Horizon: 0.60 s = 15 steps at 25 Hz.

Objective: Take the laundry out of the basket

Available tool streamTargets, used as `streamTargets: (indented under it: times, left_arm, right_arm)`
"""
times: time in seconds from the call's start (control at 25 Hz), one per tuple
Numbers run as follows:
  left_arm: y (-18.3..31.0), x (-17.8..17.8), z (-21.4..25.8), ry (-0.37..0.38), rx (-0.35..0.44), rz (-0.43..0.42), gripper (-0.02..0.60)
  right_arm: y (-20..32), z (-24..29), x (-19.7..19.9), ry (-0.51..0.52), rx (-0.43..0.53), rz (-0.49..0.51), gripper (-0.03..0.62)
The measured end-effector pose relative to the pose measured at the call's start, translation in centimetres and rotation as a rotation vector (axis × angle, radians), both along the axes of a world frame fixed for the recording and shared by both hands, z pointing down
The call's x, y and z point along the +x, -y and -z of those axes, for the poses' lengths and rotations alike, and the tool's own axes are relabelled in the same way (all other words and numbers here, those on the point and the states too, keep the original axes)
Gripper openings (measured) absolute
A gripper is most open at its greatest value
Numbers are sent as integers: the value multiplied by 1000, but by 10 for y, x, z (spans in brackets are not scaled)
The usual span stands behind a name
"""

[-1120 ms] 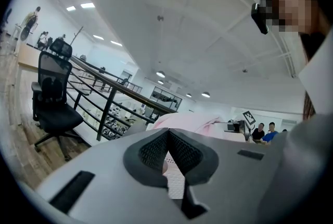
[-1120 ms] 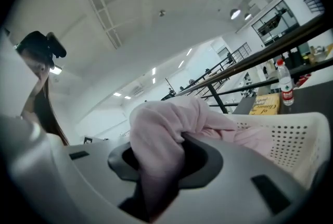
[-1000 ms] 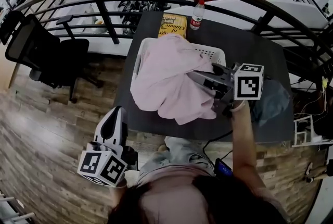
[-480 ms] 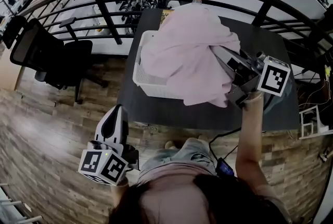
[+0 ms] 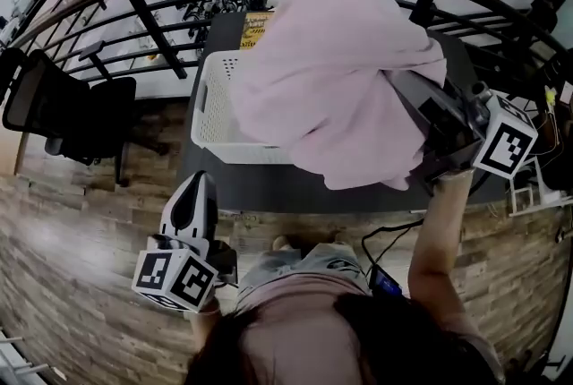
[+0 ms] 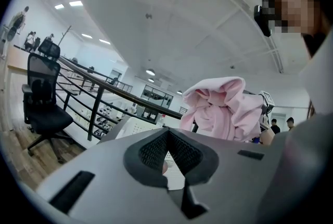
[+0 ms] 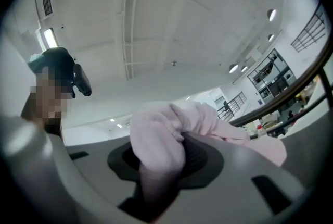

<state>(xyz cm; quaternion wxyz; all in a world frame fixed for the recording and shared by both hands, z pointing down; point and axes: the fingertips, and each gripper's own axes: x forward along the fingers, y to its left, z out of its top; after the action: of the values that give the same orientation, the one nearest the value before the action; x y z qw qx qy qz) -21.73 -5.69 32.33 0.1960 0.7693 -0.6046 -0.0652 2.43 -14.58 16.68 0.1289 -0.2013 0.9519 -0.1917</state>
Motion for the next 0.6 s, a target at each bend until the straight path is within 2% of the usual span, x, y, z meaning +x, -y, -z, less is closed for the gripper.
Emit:
streamTargets:
  times: [0.24, 0.6]
  left_arm:
    - [12, 53, 4, -7, -2, -52, -2]
    - [25, 125, 12, -24, -16, -78, -2]
  right_arm:
    - [-8, 18, 58, -22, 53, -56, 147]
    - [-3, 13, 137, -31, -19, -130, 149]
